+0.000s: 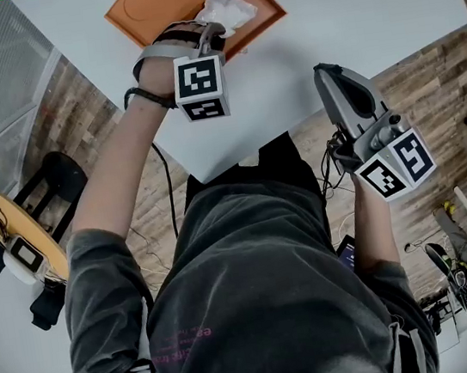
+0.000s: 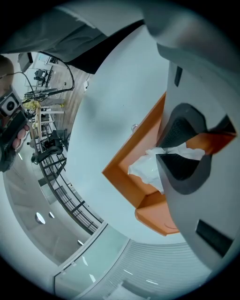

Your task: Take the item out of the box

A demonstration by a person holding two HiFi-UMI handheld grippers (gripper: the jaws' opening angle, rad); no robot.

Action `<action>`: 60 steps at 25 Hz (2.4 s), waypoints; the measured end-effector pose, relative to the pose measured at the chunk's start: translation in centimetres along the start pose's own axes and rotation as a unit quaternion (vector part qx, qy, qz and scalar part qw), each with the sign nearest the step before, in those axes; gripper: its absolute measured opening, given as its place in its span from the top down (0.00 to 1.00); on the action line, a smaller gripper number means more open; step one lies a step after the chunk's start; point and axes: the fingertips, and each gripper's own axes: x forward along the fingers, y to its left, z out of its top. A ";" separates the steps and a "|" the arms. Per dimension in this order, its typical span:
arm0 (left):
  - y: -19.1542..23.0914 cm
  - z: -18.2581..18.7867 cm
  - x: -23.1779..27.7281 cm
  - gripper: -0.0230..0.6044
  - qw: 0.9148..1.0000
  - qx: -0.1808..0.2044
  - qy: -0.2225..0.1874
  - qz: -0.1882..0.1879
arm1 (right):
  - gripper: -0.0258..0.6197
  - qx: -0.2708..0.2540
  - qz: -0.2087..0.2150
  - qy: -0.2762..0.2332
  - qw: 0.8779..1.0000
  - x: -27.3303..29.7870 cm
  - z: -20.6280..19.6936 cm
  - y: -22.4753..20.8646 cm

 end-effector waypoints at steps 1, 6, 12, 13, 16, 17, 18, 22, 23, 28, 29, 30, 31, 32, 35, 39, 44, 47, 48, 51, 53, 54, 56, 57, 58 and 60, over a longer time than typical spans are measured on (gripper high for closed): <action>0.0 0.2 -0.3 0.88 1.000 -0.007 -0.006 0.001 | 0.96 -0.001 0.001 0.000 1.000 0.1 0.1 0.1; 0.6 1.8 -2.2 0.89 0.997 -0.055 -0.050 0.006 | 0.96 -0.008 0.007 -0.003 1.000 0.1 0.5 0.7; 1.0 2.9 -5.4 0.90 0.993 -0.084 -0.079 0.022 | 0.95 -0.023 0.017 -0.007 1.000 -0.1 1.3 2.4; 1.1 3.2 -6.0 0.90 0.992 -0.088 -0.084 0.025 | 0.96 -0.026 0.019 -0.008 0.999 -0.1 1.6 2.8; 1.2 3.7 -7.8 0.91 0.990 -0.097 -0.095 0.039 | 0.95 -0.034 0.024 -0.012 0.999 -0.4 2.1 4.0; 1.3 3.8 -8.4 0.91 0.989 -0.099 -0.099 0.044 | 0.96 -0.037 0.026 -0.013 0.999 -0.3 2.2 4.3; 1.4 3.9 -8.9 0.91 0.988 -0.102 -0.103 0.050 | 0.96 -0.040 0.028 -0.014 0.999 -0.3 2.3 4.6; 2.5 4.7 -10.9 0.91 0.983 -0.118 -0.121 0.075 | 0.96 -0.051 0.034 -0.019 0.998 -0.4 3.4 5.1; 2.7 4.9 -11.5 0.91 0.981 -0.125 -0.127 0.082 | 0.96 -0.054 0.036 -0.021 0.998 -0.5 3.6 5.3; 4.3 4.5 -15.5 0.91 0.965 -0.168 -0.159 0.125 | 0.96 -0.073 0.045 -0.027 0.996 -0.6 4.9 7.6; 4.6 4.4 -16.3 0.91 0.962 -0.176 -0.164 0.132 | 0.96 -0.076 0.046 -0.028 0.996 -0.6 5.1 7.9; 4.8 4.3 -16.9 0.91 0.958 -0.183 -0.169 0.138 | 0.95 -0.079 0.048 -0.029 0.995 -0.6 5.4 8.2; 5.1 4.2 -17.5 0.91 0.955 -0.191 -0.174 0.143 | 0.96 -0.081 0.049 -0.030 0.995 -0.5 5.6 8.4; 5.4 4.1 -18.1 0.91 0.952 -0.198 -0.179 0.148 | 0.96 -0.084 0.049 -0.031 0.995 -0.5 5.9 8.6; 6.4 4.0 -20.0 0.91 0.942 -0.218 -0.193 0.165 | 0.96 -0.093 0.052 -0.035 0.994 -0.6 6.7 9.1; 7.3 4.2 -23.0 0.91 0.928 -0.242 -0.214 0.186 | 0.96 -0.105 0.056 -0.039 0.992 -1.0 7.8 10.3; 7.8 4.2 -26.4 0.91 0.911 -0.260 -0.239 0.212 | 0.96 -0.122 0.062 -0.046 0.990 -1.1 8.8 11.7; 8.1 4.3 -28.0 0.91 0.905 -0.263 -0.249 0.226 | 0.96 -0.128 0.066 -0.047 0.988 -0.9 9.2 12.3; 8.2 4.4 -28.5 0.91 0.902 -0.263 -0.253 0.230 | 0.95 -0.131 0.067 -0.048 0.988 -0.9 9.4 12.6; 8.4 4.8 -30.0 0.91 0.896 -0.263 -0.263 0.242 | 0.96 -0.141 0.072 -0.052 0.986 -1.0 10.0 13.4; 8.5 5.0 -30.9 0.92 0.893 -0.263 -0.268 0.249 | 0.95 -0.148 0.075 -0.055 0.985 -1.1 10.4 13.9; 8.5 5.2 -31.3 0.91 0.890 -0.264 -0.272 0.253 | 0.95 -0.151 0.077 -0.057 0.984 -1.2 10.6 14.2; 8.4 5.4 -32.3 0.92 0.884 -0.269 -0.281 0.258 | 0.96 -0.158 0.080 -0.060 0.982 -1.3 10.9 14.9; 8.4 5.3 -32.9 0.92 0.881 -0.272 -0.287 0.260 | 0.95 -0.161 0.081 -0.062 0.982 -1.3 11.1 15.4; 8.3 4.9 -33.4 0.92 0.876 -0.277 -0.294 0.262 | 0.95 -0.164 0.082 -0.063 0.981 -1.0 11.1 15.9; 8.3 3.9 -34.5 0.92 0.867 -0.287 -0.307 0.265 | 0.96 -0.168 0.083 -0.065 0.980 -0.3 11.1 17.0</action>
